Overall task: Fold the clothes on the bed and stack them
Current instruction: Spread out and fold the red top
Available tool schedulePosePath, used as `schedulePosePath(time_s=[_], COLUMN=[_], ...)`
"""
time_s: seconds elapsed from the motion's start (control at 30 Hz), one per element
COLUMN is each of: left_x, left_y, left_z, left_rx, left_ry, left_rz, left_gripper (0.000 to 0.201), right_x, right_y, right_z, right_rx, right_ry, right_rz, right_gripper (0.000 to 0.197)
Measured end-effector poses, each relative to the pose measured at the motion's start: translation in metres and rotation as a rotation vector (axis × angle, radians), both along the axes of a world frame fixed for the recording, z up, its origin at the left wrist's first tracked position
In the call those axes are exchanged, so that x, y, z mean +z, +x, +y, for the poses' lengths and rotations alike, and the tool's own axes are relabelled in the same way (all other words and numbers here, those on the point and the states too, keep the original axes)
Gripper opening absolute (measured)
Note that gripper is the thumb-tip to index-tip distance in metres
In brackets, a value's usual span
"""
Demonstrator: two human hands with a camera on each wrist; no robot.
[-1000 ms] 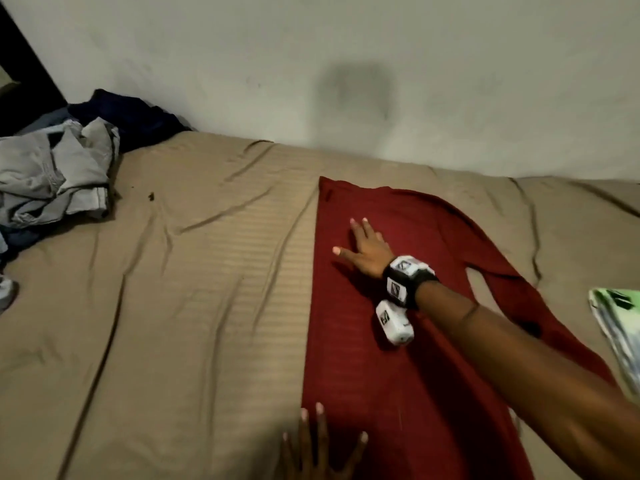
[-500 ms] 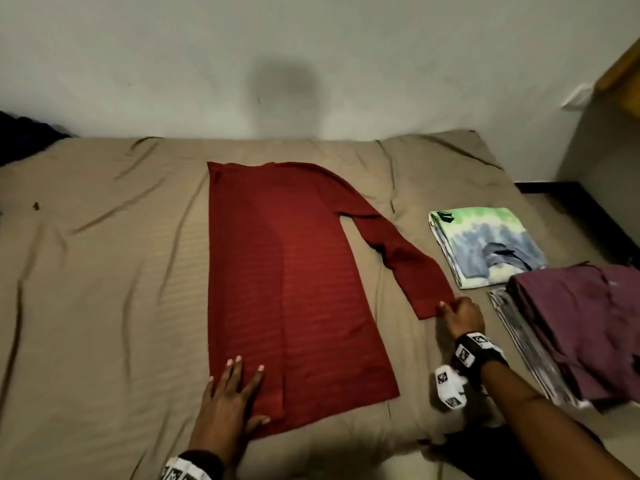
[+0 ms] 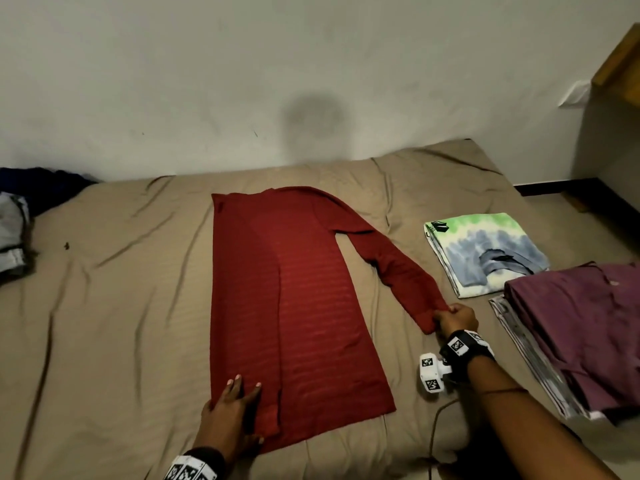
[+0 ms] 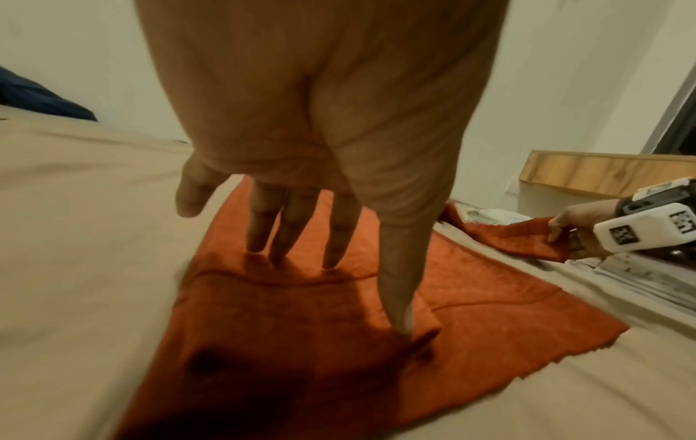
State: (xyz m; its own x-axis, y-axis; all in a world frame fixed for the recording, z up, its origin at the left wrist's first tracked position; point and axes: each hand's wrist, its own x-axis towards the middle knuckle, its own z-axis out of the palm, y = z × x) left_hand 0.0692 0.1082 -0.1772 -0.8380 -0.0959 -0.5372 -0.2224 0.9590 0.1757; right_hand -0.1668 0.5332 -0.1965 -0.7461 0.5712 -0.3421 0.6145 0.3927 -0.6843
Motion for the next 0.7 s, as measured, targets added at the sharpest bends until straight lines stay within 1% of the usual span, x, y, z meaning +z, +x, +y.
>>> schedulePosePath(time_s=[0.03,0.1,0.17,0.2,0.27,0.3,0.33,0.37,0.4,0.43,0.47,0.5,0.53,0.6,0.63,0.67,0.7], left_x=[0.009,0.03,0.05,0.062,0.091,0.105,0.116,0.13,0.139,0.145,0.151,0.149,0.147,0.124,0.11,0.096,0.089], left_y=[-0.002,-0.009,-0.018,-0.026,-0.043,-0.054,-0.068,-0.083,-0.1,-0.119,-0.137,-0.155,-0.169,-0.191,-0.198,-0.202,-0.202], left_z=[0.005,0.015,0.028,0.035,0.052,0.061,0.07,0.081,0.089,0.098,0.106,0.111,0.115,0.115,0.11,0.105,0.101], left_rx=[0.005,0.021,0.055,0.088,0.199,0.265,0.328,0.379,0.428,0.477,0.523,0.571,0.622,0.739,0.789,0.817,0.841], left_ry=[-0.02,-0.023,0.06,0.166,0.502,0.685,0.863,1.039,1.2,1.308,1.367,1.353,1.301,1.045,0.889,0.751,0.672], left_rz=[-0.016,-0.005,0.095,0.17,0.294,0.324,0.343,0.351,0.343,0.335,0.344,0.356,0.365,0.381,0.382,0.371,0.364], left_gripper=[0.101,0.084,0.071,0.069,0.068,0.067,0.067,0.067,0.068,0.066,0.062,0.058,0.051,0.032,0.033,0.035,0.034], right_x=[0.007,0.026,0.053,0.069,0.107,0.125,0.144,0.162,0.176,0.185,0.187,0.18,0.164,0.119,0.094,0.071,0.049], right_y=[0.0,-0.007,-0.017,-0.021,-0.021,-0.016,-0.008,0.003,0.017,0.031,0.043,0.053,0.063,0.078,0.083,0.088,0.094], right_z=[-0.001,-0.003,-0.005,-0.008,-0.021,-0.031,-0.045,-0.06,-0.077,-0.092,-0.104,-0.113,-0.119,-0.122,-0.12,-0.116,-0.113], right_rx=[-0.026,-0.047,-0.032,-0.002,0.099,0.173,0.284,0.435,0.615,0.802,0.955,1.012,0.974,0.723,0.641,0.647,0.699], right_ry=[-0.031,-0.085,-0.14,-0.155,-0.111,-0.085,-0.103,-0.163,-0.269,-0.395,-0.473,-0.5,-0.491,-0.404,-0.278,-0.108,0.058], right_rz=[0.047,0.173,0.347,0.44,0.599,0.67,0.74,0.792,0.797,0.752,0.695,0.656,0.623,0.509,0.381,0.201,0.014], right_gripper=[0.015,0.029,0.031,0.031,0.035,0.038,0.042,0.046,0.046,0.044,0.042,0.041,0.038,0.025,0.017,0.009,0.012])
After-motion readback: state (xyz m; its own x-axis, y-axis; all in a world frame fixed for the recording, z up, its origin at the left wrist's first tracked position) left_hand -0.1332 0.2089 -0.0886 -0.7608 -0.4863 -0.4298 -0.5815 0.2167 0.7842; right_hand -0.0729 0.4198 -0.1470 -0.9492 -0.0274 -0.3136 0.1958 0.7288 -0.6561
